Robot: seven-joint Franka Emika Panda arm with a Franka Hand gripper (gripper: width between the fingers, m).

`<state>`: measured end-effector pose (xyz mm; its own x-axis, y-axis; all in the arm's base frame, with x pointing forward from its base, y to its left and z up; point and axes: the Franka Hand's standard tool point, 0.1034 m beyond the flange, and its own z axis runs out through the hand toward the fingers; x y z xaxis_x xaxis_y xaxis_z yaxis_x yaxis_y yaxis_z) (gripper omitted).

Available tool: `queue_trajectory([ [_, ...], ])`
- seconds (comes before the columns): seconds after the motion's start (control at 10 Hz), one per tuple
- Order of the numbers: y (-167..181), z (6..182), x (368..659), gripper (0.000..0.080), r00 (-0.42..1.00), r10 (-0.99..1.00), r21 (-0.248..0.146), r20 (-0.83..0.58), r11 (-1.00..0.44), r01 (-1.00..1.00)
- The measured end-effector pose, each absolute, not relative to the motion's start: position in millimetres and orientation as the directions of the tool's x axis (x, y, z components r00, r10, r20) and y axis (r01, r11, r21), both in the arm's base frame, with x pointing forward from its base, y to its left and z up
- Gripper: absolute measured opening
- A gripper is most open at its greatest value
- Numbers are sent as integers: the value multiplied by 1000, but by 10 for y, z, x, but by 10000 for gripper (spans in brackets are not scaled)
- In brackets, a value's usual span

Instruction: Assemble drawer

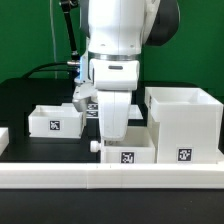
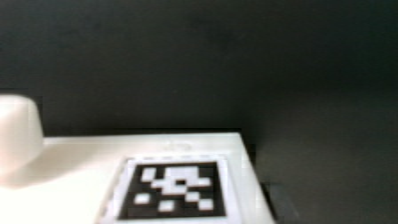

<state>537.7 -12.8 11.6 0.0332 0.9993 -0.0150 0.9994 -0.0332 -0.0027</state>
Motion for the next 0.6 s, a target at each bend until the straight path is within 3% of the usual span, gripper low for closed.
queue_trajectory([
  [0.6, -52, 112, 5365, 41, 42, 999, -3, -7, -42, 999],
])
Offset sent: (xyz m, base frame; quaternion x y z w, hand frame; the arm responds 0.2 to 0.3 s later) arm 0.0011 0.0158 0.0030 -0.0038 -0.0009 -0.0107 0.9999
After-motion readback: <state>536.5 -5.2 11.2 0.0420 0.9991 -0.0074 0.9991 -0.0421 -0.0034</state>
